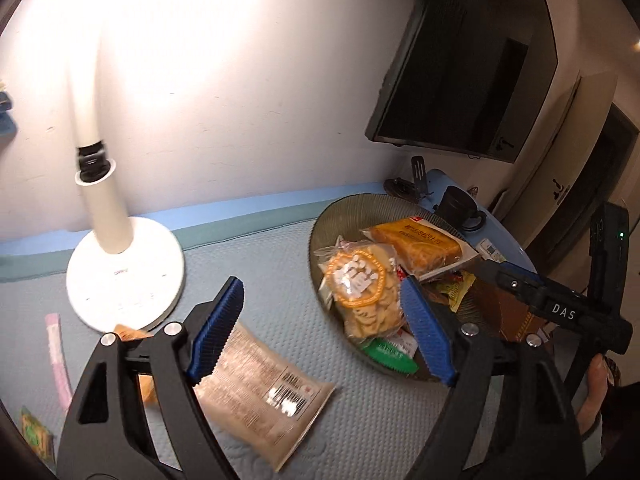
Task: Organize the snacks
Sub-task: 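Move both open tools back over the remaining snacks on the mat, then grasp the square toast bag with the right tool while the left tool grasps the red bread bag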
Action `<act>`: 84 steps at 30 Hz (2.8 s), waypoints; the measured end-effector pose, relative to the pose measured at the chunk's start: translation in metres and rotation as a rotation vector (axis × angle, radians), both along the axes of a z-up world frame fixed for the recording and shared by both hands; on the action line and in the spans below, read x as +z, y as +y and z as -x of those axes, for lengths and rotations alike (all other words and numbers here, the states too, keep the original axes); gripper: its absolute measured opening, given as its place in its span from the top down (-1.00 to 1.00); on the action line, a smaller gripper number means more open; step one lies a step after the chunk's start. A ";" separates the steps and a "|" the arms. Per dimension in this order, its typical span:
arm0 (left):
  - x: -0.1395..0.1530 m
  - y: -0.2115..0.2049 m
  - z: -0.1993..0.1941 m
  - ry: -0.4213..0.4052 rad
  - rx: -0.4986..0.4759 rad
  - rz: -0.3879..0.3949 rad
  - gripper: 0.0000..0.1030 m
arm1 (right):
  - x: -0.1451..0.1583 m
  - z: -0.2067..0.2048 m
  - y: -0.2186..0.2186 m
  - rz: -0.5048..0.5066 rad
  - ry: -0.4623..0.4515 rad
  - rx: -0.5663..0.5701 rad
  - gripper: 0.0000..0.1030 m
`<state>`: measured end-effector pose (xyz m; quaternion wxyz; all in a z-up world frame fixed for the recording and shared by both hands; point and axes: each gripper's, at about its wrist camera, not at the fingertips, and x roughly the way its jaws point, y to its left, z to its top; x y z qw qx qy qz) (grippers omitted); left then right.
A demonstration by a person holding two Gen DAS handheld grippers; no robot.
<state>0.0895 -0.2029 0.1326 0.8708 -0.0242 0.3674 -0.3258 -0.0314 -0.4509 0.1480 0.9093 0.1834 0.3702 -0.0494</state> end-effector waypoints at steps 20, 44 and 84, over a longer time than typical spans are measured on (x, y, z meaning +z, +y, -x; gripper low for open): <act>-0.109 0.278 0.096 0.085 0.587 -0.317 -0.58 | -0.092 0.027 0.245 0.178 0.078 0.491 -0.91; -0.102 0.282 0.113 -0.044 0.713 -0.326 -0.79 | -0.095 0.015 0.221 0.074 0.114 0.403 -0.91; -0.063 0.234 0.129 -0.109 0.557 -0.288 -0.86 | -0.035 0.001 0.209 0.143 0.068 0.407 -0.85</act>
